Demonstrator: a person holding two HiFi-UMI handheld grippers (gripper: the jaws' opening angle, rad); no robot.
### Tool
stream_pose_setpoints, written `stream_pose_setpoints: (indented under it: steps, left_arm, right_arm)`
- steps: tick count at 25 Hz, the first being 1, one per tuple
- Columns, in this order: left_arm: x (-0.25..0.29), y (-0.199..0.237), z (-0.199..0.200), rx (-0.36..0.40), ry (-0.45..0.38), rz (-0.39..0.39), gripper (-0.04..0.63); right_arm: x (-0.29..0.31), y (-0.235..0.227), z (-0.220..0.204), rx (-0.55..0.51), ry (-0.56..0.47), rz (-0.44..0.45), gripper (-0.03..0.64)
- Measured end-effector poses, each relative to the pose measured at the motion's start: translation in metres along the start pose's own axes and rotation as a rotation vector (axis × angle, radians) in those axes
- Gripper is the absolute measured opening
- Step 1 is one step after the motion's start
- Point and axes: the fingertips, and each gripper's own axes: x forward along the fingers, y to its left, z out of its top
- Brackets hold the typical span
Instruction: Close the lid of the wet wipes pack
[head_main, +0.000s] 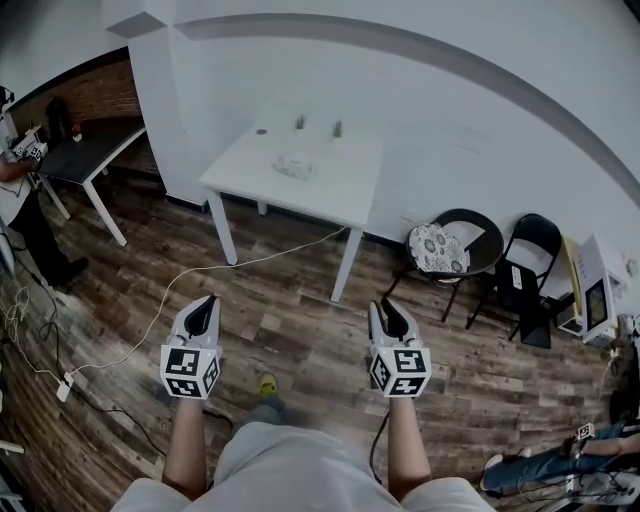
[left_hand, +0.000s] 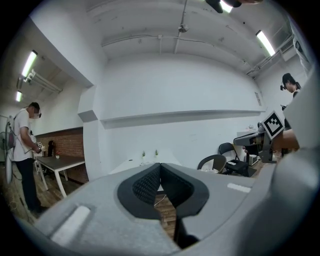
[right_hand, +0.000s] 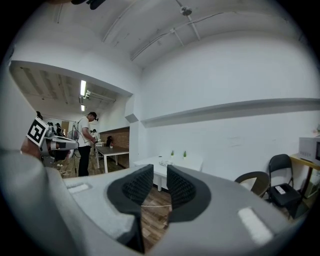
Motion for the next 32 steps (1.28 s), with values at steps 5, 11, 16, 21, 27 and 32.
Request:
stream_pose_setpoints:
  steps: [5,11,16,21,27,32]
  left_arm:
    - [0.076,0.046,0.002,-0.006,0.015,-0.038,0.008]
    - [0.164,0.102,0.008,-0.017,0.034,-0.085,0.008]
    - [0.204,0.134,0.007,-0.028,0.022,-0.105,0.008]
    - [0.235,0.149,0.002,-0.036,0.033,-0.124,0.008]
    - [0.276,0.160,-0.001,-0.023,0.043,-0.133,0.008]
    - [0.319,0.172,0.001,-0.015,0.048,-0.126,0.008]
  right_arm:
    - [0.076,-0.005,0.010,0.018,0.013,-0.042,0.089]
    - [0.167,-0.007,0.029,0.028,0.032,-0.081,0.089]
    - [0.213,0.004,0.035,0.018,0.039,-0.091,0.089]
    - [0.249,0.010,0.039,0.012,0.045,-0.083,0.089]
    - [0.294,0.003,0.034,0.035,0.047,-0.069,0.089]
    - [0.336,-0.020,0.037,0.053,0.037,-0.080,0.089]
